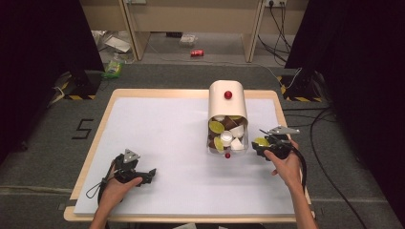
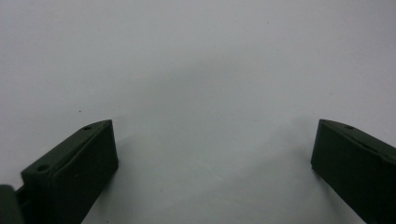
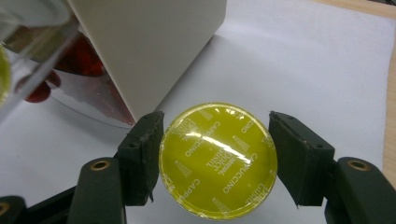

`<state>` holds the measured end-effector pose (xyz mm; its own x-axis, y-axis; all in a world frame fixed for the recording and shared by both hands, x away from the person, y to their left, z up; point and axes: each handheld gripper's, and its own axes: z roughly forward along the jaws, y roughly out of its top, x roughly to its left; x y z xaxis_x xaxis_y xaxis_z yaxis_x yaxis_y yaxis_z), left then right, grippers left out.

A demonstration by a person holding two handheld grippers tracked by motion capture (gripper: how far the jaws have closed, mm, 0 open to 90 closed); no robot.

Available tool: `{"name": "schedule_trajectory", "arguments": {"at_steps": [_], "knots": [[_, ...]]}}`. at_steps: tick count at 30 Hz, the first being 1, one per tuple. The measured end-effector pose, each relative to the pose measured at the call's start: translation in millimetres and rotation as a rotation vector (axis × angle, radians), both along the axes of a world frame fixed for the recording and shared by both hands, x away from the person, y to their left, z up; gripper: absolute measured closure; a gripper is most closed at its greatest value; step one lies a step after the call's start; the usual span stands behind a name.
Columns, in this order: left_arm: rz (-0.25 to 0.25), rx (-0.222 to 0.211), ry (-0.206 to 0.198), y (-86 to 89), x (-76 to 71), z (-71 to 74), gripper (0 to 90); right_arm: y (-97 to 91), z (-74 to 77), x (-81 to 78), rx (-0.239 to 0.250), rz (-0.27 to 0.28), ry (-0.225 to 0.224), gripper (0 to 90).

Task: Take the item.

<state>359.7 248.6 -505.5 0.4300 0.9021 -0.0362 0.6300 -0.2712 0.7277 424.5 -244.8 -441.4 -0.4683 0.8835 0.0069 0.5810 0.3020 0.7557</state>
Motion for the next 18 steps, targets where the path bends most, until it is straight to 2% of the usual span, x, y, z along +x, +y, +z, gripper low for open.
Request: {"name": "schedule_trajectory", "arguments": {"at_steps": [13,18], "knots": [[0.000,0.000,0.000,0.0,0.0,0.0,0.0,3.7,-18.9,7.6,-0.028,0.001,0.035,38.3],[0.000,0.000,0.000,-0.1,0.0,0.0,0.0,4.0,-23.5,9.9,-0.015,-0.011,0.039,38.3]]}}
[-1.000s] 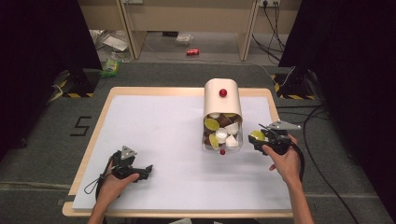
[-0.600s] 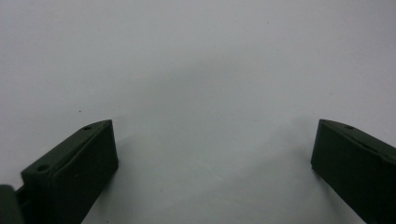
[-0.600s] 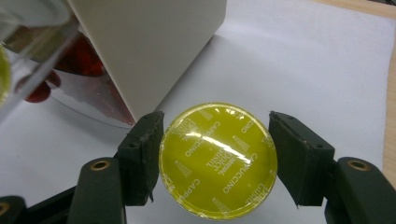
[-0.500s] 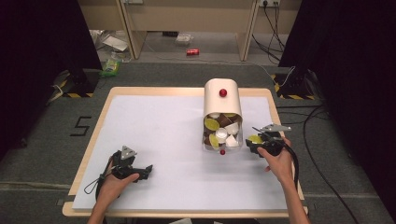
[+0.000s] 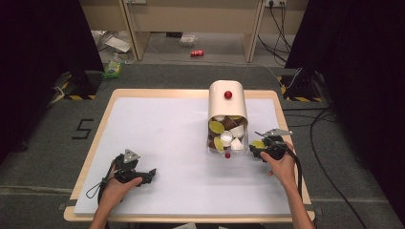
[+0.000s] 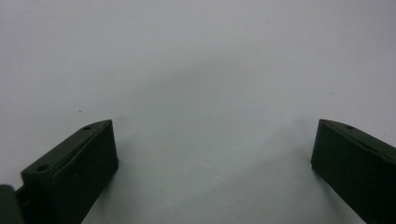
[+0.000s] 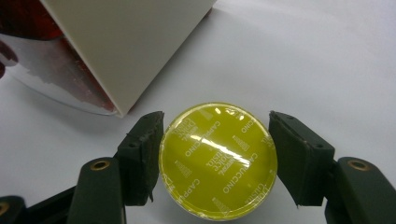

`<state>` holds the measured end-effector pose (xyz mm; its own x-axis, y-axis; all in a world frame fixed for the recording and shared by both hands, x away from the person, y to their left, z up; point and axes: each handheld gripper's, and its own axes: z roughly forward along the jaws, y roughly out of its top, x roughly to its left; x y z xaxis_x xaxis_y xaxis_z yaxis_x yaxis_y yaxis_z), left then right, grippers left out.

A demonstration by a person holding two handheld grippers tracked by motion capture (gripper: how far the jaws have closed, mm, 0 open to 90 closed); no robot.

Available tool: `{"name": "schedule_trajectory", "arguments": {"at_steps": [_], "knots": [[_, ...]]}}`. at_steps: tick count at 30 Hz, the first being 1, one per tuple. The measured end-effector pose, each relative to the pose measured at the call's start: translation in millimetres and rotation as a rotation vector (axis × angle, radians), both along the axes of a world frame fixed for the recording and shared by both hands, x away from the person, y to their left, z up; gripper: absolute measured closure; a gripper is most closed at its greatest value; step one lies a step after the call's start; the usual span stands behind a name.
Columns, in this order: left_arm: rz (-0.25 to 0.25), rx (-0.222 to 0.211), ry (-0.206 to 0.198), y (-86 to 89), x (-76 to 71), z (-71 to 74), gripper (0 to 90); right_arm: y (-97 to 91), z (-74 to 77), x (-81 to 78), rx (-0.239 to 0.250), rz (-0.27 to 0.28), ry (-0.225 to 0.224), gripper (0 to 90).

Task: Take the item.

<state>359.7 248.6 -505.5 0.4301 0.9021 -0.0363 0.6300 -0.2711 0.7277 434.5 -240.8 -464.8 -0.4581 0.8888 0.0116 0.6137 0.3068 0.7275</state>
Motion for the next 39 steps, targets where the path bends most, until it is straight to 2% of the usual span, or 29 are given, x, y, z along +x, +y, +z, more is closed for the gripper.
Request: {"name": "schedule_trajectory", "arguments": {"at_steps": [4,14,16,17,19,26,39], "knots": [[0.000,0.000,0.000,0.0,0.0,0.0,0.0,-1.2,-4.0,2.7,0.004,-0.014,0.000,38.2],[0.000,0.000,0.000,0.0,0.0,0.0,0.0,-0.2,-6.7,4.1,-0.005,-0.007,-0.007,37.5],[0.000,0.000,0.000,0.0,0.0,0.0,0.0,-0.2,-7.1,3.8,-0.004,-0.007,-0.002,35.4],[0.000,0.000,0.000,0.1,0.0,0.0,0.0,0.4,-7.4,3.4,-0.001,-0.011,0.006,30.5],[0.000,0.000,0.000,0.1,0.0,0.0,0.0,0.4,-7.2,3.2,0.001,-0.012,0.007,29.2],[0.000,-0.002,0.000,0.0,0.0,0.0,0.0,-1.4,0.9,-2.3,0.023,-0.009,-0.010,21.2],[0.000,-0.003,0.000,0.2,0.0,0.0,0.0,-4.1,14.0,-13.9,0.038,-0.017,-0.040,18.3]]}}
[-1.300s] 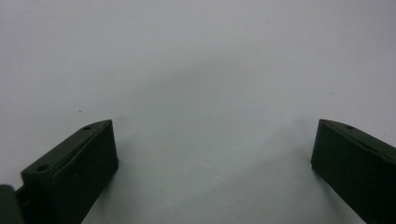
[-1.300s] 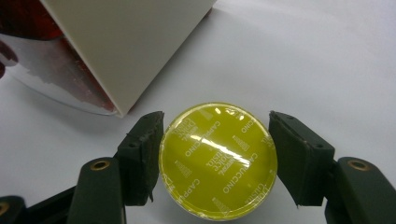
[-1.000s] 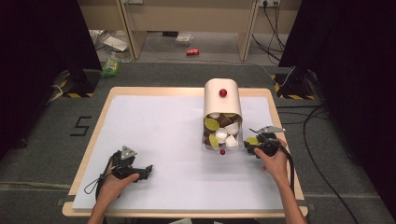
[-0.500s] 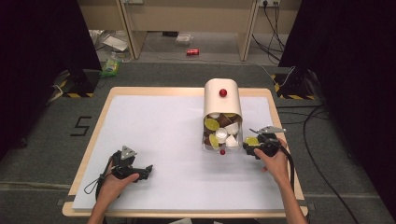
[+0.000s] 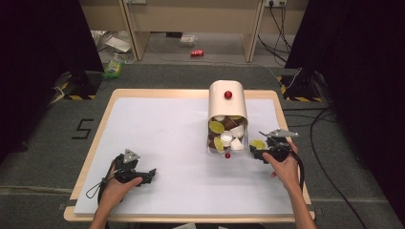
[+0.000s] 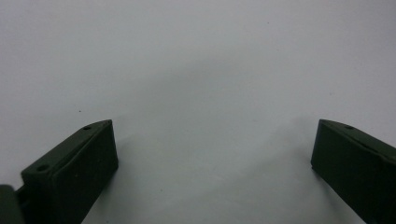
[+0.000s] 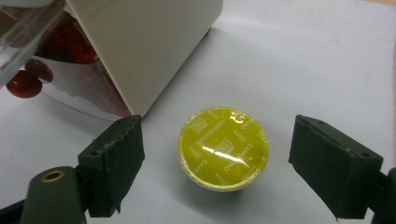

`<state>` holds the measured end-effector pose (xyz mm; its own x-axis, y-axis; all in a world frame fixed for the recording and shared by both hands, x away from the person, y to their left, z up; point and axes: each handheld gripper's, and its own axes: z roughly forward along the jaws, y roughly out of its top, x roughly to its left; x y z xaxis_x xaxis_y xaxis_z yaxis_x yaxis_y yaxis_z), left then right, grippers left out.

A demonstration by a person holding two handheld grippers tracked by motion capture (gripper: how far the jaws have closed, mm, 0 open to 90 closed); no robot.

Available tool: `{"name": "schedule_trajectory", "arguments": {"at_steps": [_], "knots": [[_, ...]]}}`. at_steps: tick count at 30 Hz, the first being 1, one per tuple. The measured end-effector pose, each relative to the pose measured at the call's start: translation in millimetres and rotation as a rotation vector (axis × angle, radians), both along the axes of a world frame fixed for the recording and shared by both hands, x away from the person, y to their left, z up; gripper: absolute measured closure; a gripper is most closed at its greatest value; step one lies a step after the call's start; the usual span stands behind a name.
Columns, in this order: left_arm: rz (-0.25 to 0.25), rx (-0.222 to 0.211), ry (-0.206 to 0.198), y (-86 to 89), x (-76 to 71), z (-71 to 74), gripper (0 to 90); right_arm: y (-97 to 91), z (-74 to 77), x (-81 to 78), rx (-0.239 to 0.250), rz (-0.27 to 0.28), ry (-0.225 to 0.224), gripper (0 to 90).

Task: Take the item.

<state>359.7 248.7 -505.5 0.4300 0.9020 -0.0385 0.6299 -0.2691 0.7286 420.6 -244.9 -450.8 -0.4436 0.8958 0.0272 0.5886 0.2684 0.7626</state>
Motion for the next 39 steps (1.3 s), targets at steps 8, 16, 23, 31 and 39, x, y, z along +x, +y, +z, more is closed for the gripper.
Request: {"name": "schedule_trajectory", "arguments": {"at_steps": [8,16,23,31,39], "knots": [[0.000,-0.001,0.000,0.0,0.0,0.0,0.0,-4.7,6.5,-13.5,-0.007,-0.003,-0.017,18.1],[-0.001,-0.001,0.001,0.2,0.0,0.1,0.0,-11.0,7.7,-28.6,0.001,-0.007,-0.017,17.7],[-0.001,-0.002,0.001,0.4,0.0,0.1,0.0,-15.4,2.8,-39.1,-0.002,-0.015,-0.016,17.7],[-0.001,-0.002,0.001,0.3,0.0,0.1,0.0,-14.3,-1.3,-47.8,-0.005,-0.005,-0.010,17.7],[-0.001,-0.001,0.001,0.4,0.0,0.1,0.0,-11.8,-5.7,-55.1,-0.015,0.006,-0.006,17.6]]}}
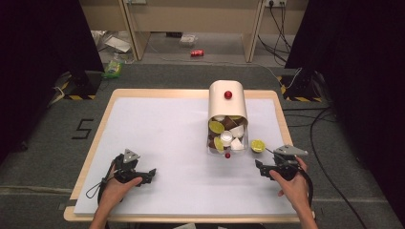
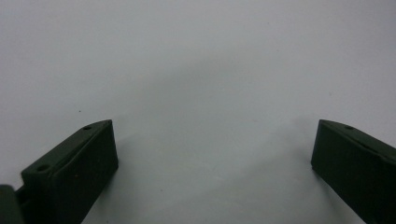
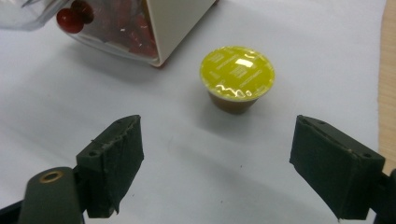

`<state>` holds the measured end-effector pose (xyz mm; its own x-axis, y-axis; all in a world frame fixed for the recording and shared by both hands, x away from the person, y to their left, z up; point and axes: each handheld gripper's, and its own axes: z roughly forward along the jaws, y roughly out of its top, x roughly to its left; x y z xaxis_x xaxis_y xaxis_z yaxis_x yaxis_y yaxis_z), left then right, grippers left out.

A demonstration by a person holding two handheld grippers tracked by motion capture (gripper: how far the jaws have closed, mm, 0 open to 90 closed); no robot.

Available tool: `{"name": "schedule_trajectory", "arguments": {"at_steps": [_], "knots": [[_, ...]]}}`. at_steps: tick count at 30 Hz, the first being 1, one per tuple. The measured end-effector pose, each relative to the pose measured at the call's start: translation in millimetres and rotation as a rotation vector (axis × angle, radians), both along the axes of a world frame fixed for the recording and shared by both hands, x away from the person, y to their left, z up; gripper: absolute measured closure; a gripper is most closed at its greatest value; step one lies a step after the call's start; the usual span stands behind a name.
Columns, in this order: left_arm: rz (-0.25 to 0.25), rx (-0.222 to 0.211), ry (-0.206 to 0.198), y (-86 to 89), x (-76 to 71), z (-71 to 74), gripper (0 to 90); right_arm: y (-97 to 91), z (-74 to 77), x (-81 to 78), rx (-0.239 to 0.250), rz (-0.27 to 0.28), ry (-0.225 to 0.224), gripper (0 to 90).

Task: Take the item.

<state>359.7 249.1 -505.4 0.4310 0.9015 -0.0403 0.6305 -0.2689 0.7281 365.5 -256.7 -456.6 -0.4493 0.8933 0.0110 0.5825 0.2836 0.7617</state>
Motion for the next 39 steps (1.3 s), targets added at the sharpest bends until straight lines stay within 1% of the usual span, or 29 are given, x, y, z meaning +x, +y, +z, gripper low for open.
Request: {"name": "schedule_trajectory", "arguments": {"at_steps": [11,13,23,34,39], "knots": [[0.001,0.000,0.000,-0.2,0.0,0.0,0.0,2.2,-6.1,-13.7,-0.005,0.016,0.010,17.5],[0.000,0.000,-0.001,-0.2,0.0,-0.1,0.0,3.8,-9.2,-17.2,-0.011,0.024,0.014,17.5],[0.001,0.000,-0.001,-0.3,0.0,-0.1,0.0,5.2,-15.5,-25.7,-0.015,0.036,0.029,17.5],[0.002,0.002,-0.002,-0.5,-0.1,-0.1,0.0,4.3,-19.8,-32.1,-0.019,0.039,0.034,17.1],[0.001,0.003,-0.002,-0.5,-0.1,-0.1,0.0,3.8,-22.5,-36.3,-0.030,0.041,0.034,16.4]]}}
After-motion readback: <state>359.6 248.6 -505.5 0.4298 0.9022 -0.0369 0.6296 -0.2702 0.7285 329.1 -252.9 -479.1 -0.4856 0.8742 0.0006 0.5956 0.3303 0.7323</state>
